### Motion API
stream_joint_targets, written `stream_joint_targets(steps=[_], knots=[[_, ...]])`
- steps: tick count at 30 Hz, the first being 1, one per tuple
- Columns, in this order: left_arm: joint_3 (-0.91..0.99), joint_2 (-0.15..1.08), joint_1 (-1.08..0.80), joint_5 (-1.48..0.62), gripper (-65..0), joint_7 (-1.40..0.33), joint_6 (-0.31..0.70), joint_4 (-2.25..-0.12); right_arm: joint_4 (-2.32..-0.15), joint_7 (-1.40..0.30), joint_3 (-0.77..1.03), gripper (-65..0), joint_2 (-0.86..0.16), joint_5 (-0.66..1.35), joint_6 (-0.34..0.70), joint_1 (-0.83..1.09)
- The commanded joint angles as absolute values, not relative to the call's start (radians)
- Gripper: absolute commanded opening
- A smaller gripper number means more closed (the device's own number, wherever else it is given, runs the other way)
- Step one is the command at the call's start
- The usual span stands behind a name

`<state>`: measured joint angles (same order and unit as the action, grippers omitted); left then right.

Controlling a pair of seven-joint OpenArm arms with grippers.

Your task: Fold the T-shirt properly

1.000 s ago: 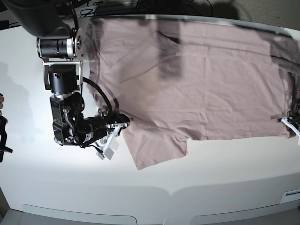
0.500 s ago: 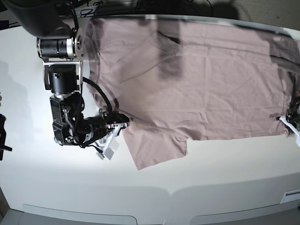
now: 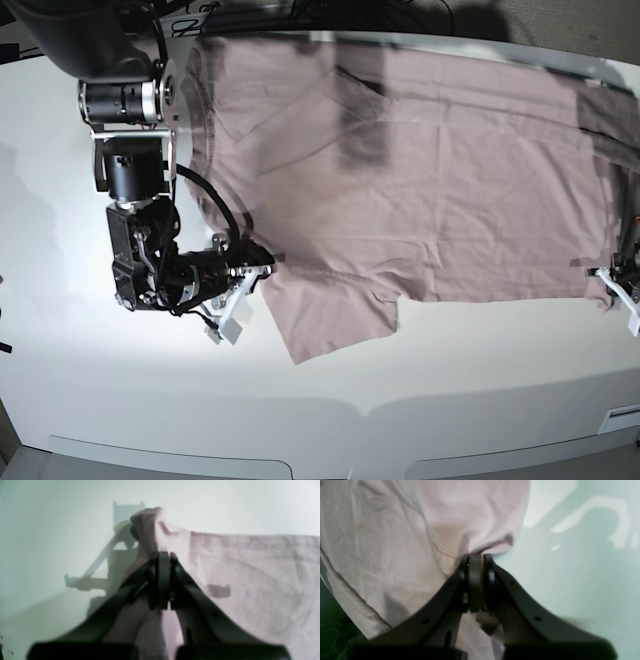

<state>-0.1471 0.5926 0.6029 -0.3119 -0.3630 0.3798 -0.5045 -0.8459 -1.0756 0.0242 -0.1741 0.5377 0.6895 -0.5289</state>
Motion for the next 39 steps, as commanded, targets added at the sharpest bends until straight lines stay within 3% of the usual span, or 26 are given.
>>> stream_joint_targets(steps=[1, 9, 23, 33, 39], knots=[[-0.145, 0.617, 0.632, -0.318, -65.0, -0.346, 0.376, -0.520, -0.884, -1.063, 0.026, -65.0, -0.177, 0.558, 0.698, -0.565], [-0.145, 0.638, 0.632, -0.319, -65.0, -0.367, 0.374, -0.521, -1.021, -1.110, 0.026, -65.0, -0.177, 0.558, 0.698, -0.565], [-0.145, 0.713, 0.632, -0.402, -65.0, -0.450, 0.377, -0.661, -1.032, -1.051, 0.026, -65.0, -0.189, 0.478, 0.698, -0.597], [-0.145, 0.732, 0.632, -0.403, -65.0, -0.479, 0.377, -0.669, -1.106, -1.264, 0.026, -65.0, -0.191, 0.638, 0.698, -0.649], [-0.145, 0.746, 0.632, -0.439, -65.0, -0.493, 0.377, -0.697, -1.195, -1.272, 0.026, -65.0, -0.199, 0.639, 0.698, -0.661]])
